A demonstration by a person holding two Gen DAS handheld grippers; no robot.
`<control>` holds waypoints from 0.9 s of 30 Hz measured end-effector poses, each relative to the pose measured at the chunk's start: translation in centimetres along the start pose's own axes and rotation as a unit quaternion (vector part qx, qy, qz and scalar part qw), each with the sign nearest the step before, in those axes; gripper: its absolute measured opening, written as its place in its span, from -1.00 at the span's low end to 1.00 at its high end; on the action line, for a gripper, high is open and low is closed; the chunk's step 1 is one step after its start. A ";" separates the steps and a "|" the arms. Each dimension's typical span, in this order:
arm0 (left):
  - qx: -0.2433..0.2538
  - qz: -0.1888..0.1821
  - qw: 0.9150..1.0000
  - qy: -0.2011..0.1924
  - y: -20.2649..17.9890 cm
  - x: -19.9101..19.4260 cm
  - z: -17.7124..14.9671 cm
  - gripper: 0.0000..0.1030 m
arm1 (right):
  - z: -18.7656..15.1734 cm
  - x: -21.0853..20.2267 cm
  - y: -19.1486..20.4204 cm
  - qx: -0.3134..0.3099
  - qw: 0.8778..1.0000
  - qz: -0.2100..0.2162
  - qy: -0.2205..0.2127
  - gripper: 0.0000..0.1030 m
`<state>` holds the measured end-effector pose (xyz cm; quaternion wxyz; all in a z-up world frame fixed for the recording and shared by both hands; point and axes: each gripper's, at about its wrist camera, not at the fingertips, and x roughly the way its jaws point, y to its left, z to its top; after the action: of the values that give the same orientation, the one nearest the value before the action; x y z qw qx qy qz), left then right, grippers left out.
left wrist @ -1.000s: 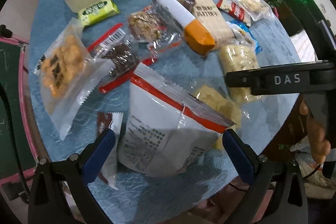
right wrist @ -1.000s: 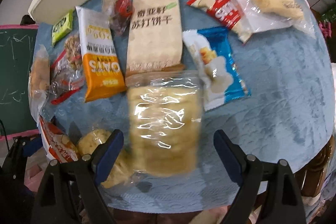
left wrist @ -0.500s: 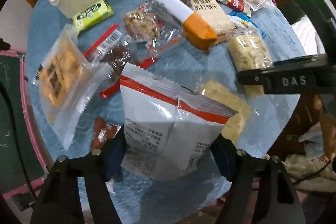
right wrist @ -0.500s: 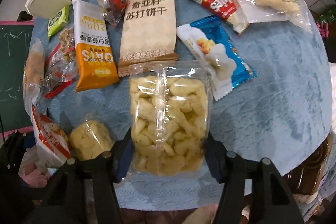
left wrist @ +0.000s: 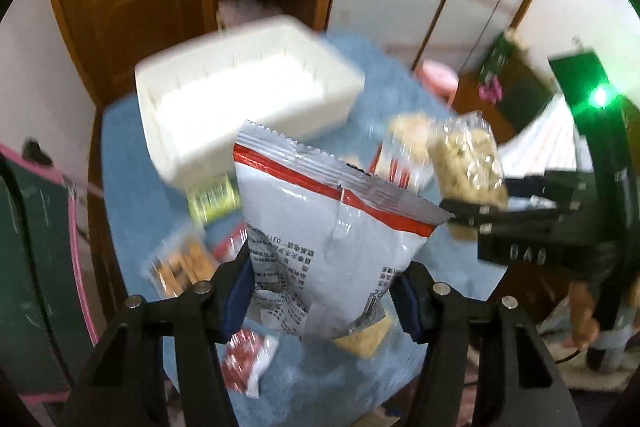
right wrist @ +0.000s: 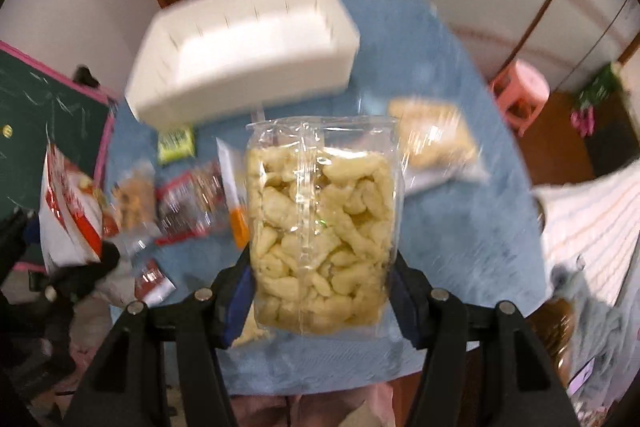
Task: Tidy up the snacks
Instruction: 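Lift both bags and drop them into the white tray, opening both tools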
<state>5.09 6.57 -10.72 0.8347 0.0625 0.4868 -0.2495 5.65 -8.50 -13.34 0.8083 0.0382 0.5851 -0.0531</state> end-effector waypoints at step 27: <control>-0.158 0.156 0.972 -0.082 11.0 1.6 21.3 0.18 | 25.1 -0.6 6.3 -0.084 0.984 0.027 -0.155 0.18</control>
<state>27.63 8.19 -2.56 0.8998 -0.0155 0.4342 -0.0409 29.96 -5.39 -4.96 0.8908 -0.0229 0.4537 0.0128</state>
